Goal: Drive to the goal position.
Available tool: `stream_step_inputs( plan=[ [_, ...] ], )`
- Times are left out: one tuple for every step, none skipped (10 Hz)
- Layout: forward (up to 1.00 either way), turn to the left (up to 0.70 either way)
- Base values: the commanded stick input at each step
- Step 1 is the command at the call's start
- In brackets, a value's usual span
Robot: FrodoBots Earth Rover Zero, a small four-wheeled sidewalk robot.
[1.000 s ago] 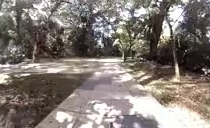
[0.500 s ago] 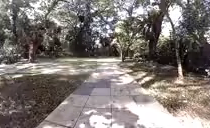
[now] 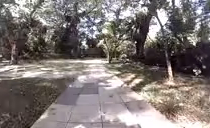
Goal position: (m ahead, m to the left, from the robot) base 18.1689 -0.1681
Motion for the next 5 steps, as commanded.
stream_step_inputs(
  plan=[
    [0.50,0.00],
    [0.50,0.00],
    [0.50,0.00],
    [0.50,0.00],
    [0.50,0.00]
  ],
)
